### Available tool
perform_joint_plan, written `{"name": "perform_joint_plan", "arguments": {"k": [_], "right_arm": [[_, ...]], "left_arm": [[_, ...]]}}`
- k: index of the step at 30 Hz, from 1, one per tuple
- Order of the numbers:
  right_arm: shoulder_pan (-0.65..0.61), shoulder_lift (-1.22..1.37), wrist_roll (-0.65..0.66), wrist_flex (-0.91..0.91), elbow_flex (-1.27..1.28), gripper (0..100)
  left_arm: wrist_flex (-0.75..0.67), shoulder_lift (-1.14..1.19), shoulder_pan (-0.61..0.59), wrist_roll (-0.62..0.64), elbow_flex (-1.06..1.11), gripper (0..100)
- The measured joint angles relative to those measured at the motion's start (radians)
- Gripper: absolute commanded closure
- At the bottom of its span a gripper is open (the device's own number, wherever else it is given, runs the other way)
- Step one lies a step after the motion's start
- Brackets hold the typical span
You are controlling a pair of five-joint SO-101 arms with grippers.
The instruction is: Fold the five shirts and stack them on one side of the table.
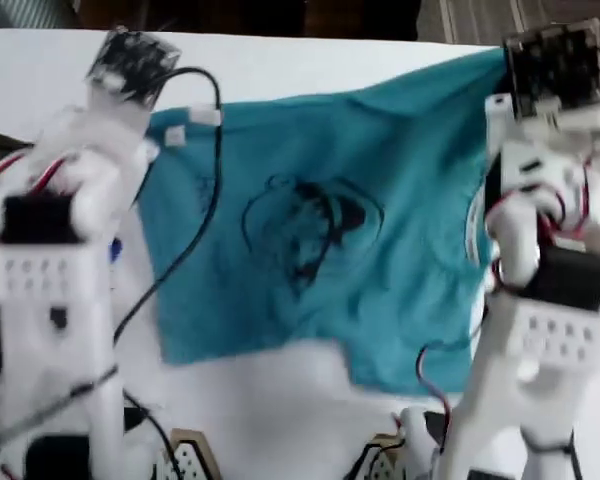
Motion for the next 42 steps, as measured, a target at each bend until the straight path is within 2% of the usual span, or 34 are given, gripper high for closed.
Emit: {"name": "perform_joint_plan", "arguments": {"k": [4, 10, 15, 25, 29, 34, 38, 42], "right_arm": [[0.0, 0.175, 0.0, -0.083, -0.021, 98.0], [0.0, 0.431, 0.0, -0.095, -0.167, 98.0], [0.0, 0.589, 0.0, -0.091, -0.187, 97.9], [-0.049, 0.838, 0.0, 0.048, -0.187, 97.9], [-0.077, 0.878, 0.0, 0.098, -0.187, 97.9], [-0.075, 0.872, 0.0, 0.219, -0.199, 97.9], [-0.06, 0.795, 0.0, 0.307, -0.201, 97.9], [-0.057, 0.709, 0.0, 0.393, -0.201, 97.9]], "left_arm": [[-0.068, 0.164, 0.023, 0.0, -0.04, 97], [-0.071, 0.416, 0.023, 0.0, -0.293, 97], [-0.006, 0.654, 0.038, 0.0, -0.457, 97], [0.078, 1.066, 0.044, 0.0, -0.723, 97], [0.17, 1.157, 0.048, 0.0, -0.819, 97], [0.356, 1.191, 0.051, 0.0, -0.953, 97], [0.485, 1.191, 0.052, 0.002, -1.03, 97], [0.535, 1.191, 0.055, 0.002, -1.026, 97]]}}
